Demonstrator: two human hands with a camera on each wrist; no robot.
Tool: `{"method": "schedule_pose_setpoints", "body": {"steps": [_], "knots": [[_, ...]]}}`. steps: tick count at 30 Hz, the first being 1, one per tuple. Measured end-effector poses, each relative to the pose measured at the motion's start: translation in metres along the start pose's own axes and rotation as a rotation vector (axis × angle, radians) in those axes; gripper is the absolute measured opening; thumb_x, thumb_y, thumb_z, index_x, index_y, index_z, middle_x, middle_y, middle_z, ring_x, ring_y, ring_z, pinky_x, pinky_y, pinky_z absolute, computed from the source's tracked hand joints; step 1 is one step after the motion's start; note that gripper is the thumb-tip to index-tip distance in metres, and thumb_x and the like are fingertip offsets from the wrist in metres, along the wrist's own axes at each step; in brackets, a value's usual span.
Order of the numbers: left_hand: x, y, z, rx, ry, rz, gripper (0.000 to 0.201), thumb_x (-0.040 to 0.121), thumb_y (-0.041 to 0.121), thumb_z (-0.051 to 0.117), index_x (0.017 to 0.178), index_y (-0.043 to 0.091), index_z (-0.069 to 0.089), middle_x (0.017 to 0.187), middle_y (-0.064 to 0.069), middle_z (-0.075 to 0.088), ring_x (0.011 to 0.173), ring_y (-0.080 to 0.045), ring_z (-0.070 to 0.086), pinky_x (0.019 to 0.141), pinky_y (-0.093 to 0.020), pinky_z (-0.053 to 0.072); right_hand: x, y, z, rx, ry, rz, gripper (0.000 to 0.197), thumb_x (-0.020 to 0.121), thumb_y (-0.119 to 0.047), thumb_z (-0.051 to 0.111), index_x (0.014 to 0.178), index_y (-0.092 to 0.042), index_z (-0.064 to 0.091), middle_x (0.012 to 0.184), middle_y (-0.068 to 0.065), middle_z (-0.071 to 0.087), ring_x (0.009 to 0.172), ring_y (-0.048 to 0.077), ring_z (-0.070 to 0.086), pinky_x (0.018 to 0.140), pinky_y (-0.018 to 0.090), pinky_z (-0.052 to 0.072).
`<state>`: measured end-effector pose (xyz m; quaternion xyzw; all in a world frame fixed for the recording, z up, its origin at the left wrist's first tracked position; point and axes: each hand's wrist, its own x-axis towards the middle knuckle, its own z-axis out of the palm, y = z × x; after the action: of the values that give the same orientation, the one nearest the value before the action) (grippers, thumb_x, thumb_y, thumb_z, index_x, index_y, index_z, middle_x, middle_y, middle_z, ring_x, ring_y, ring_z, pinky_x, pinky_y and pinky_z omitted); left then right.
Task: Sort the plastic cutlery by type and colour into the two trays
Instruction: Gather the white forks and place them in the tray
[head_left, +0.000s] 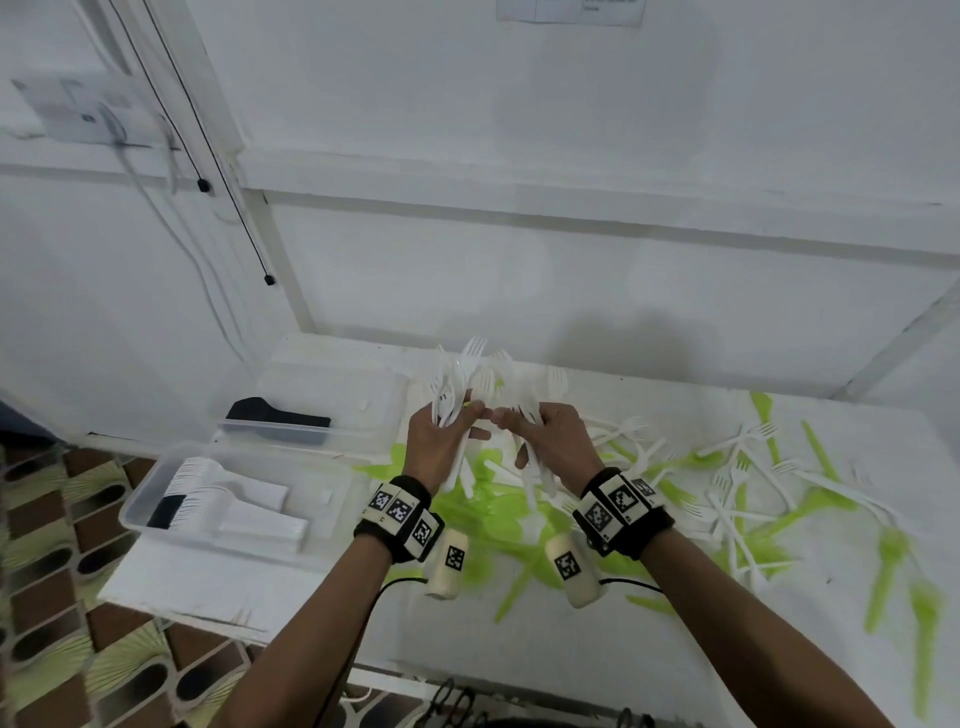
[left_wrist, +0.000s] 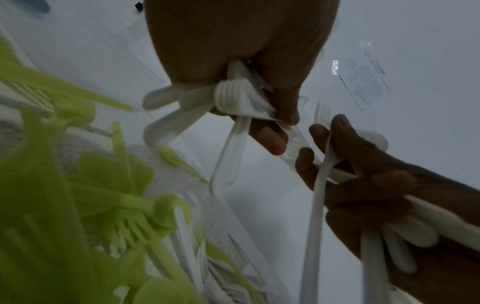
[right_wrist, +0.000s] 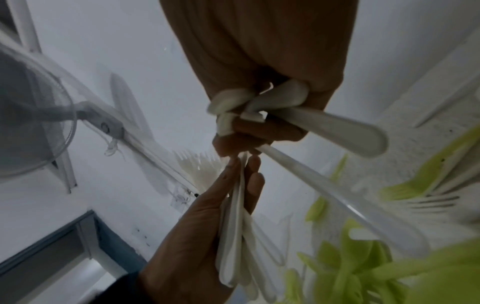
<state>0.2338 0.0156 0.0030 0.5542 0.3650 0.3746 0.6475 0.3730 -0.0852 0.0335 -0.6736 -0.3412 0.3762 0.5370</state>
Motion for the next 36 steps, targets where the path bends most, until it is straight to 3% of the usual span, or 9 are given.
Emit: {"method": "schedule_pose_setpoints", "body": {"steps": [4,12,17,21,23,26,29,32,36], "knots": [[-0.005,0.0,0.006,-0.08,-0.079,0.017,0.028,0.098,0.014,0.067,0.121,0.0,0.067,0.106,-0.011,0.078,0.09,-0.033,0.076,0.084,-0.036,0.06,0.004,0.002,0.003,0.13,0.074,-0.001,0.019,0.087,-0.037,0.079,0.079,-0.019,0.081,0.063,0.01,0.068,0.048,0.017,0.058,0.054,0.027,0.045],[-0.017,-0.004,0.015,-0.112,-0.199,-0.012,0.029,0.1,0.013,0.064,0.126,0.002,0.067,0.109,-0.014,0.077,0.089,-0.038,0.076,0.076,-0.035,0.061,0.008,0.01,-0.002,0.308,0.199,-0.009,0.023,0.086,-0.029,0.082,0.08,-0.008,0.073,0.067,0.01,0.068,0.051,0.016,0.06,0.054,0.028,0.049],[-0.022,-0.011,0.024,-0.151,-0.209,-0.052,0.033,0.1,0.012,0.063,0.131,0.0,0.064,0.113,-0.016,0.075,0.101,-0.036,0.073,0.081,-0.041,0.062,0.01,0.024,0.004,0.379,0.198,0.076,0.032,0.089,-0.033,0.078,0.072,-0.008,0.068,0.05,0.004,0.052,0.043,0.016,0.046,0.052,0.03,0.045],[-0.024,-0.02,0.022,-0.165,-0.242,-0.121,0.038,0.099,0.023,0.067,0.132,0.003,0.064,0.122,-0.02,0.071,0.114,-0.04,0.068,0.095,-0.053,0.057,0.008,0.027,0.001,0.453,0.111,0.099,0.03,0.09,-0.027,0.078,0.091,0.003,0.076,0.077,0.019,0.07,0.064,0.03,0.064,0.056,0.047,0.061],[-0.026,-0.018,0.022,-0.214,-0.263,-0.173,0.038,0.099,0.019,0.064,0.133,0.002,0.062,0.119,-0.024,0.071,0.104,-0.044,0.07,0.084,-0.051,0.061,0.007,0.027,-0.001,0.451,0.076,0.097,0.028,0.092,-0.02,0.075,0.098,0.007,0.073,0.092,0.02,0.075,0.069,0.028,0.069,0.055,0.041,0.06],[-0.026,-0.014,0.02,-0.175,-0.273,-0.223,0.03,0.098,0.02,0.066,0.123,0.004,0.069,0.109,-0.021,0.075,0.077,-0.035,0.074,0.068,-0.039,0.063,0.006,0.031,-0.005,0.33,0.141,0.09,0.02,0.087,-0.018,0.079,0.093,0.0,0.074,0.075,0.012,0.072,0.05,0.014,0.059,0.048,0.025,0.05],[-0.022,-0.016,0.016,-0.092,-0.237,-0.23,0.024,0.097,0.014,0.068,0.112,-0.004,0.07,0.095,-0.017,0.075,0.05,-0.022,0.06,0.051,-0.028,0.052,0.006,0.035,-0.008,0.103,0.18,0.084,0.022,0.091,-0.029,0.076,0.099,-0.009,0.072,0.079,0.008,0.076,0.05,0.015,0.061,0.052,0.026,0.049],[-0.014,-0.02,0.014,-0.083,-0.135,-0.225,0.023,0.099,0.012,0.065,0.11,-0.008,0.067,0.091,-0.015,0.074,0.044,-0.02,0.051,0.048,-0.027,0.048,0.003,0.034,-0.009,-0.006,0.147,0.065,0.02,0.101,-0.031,0.059,0.106,-0.018,0.072,0.082,0.002,0.073,0.049,0.015,0.061,0.052,0.027,0.048],[-0.011,-0.016,0.013,-0.079,-0.066,-0.159,0.025,0.099,0.018,0.065,0.103,-0.006,0.069,0.097,-0.012,0.075,0.047,-0.018,0.055,0.052,-0.028,0.047,-0.003,0.033,-0.011,0.024,-0.008,0.015,0.026,0.104,-0.013,0.051,0.127,-0.02,0.059,0.088,0.009,0.074,0.049,0.018,0.056,0.054,0.029,0.049]]}}
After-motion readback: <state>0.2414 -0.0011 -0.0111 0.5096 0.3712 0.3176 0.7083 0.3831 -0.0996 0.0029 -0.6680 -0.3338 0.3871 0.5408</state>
